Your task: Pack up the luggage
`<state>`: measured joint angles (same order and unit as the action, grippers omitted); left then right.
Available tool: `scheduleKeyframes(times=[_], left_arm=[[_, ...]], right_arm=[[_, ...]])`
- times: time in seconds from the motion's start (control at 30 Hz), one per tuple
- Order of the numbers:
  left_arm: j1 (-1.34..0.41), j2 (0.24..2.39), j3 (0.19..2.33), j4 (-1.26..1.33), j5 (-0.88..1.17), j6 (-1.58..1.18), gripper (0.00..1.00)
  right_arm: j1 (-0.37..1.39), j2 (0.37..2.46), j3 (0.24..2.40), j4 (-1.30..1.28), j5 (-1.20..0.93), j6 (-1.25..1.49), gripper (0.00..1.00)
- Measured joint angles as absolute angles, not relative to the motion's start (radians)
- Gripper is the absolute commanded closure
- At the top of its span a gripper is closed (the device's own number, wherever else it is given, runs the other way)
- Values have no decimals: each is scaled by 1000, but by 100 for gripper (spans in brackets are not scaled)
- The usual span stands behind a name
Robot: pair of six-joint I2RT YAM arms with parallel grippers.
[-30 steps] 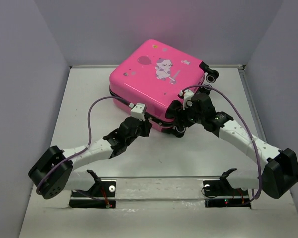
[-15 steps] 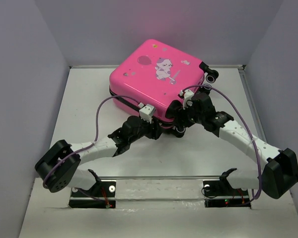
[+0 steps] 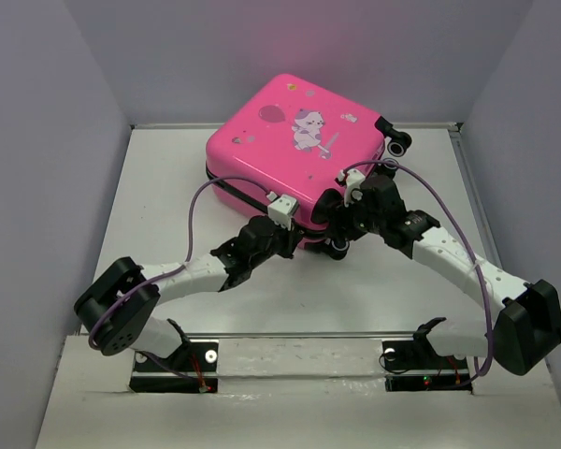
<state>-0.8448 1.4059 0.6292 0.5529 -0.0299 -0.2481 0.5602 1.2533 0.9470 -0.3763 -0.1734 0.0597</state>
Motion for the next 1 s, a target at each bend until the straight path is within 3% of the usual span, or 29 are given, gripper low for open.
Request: scheduleKeyframes(times=[0.4,0.63,0.67,0.7,0.77,0.8,0.9,1.0], left_arm=[[-860,1349,606,476,-254,-322,94],[-849,1257,560,426,-278,-424,94],[-848,1252,560,419,-278,-430,91],[-846,1243,560,408,-276,-438,75],[-839,1213,549,390,-269,-448,59],[-834,1194,543,378,-281,-451,46],[-785,1062,519,318,-333,-461,34],[-764,852,522,268,-353,-484,31]], right_arm=[[571,1203,894,-326,-165,102,93],[601,1161,861,-301,-169,146,93],[610,1157,854,-295,-168,152,93],[619,1154,850,-292,-167,155,93],[650,1153,847,-290,-157,162,93],[668,1152,847,-294,-147,163,93],[736,1150,847,-316,-81,173,93],[826,1153,847,-323,-28,200,93]])
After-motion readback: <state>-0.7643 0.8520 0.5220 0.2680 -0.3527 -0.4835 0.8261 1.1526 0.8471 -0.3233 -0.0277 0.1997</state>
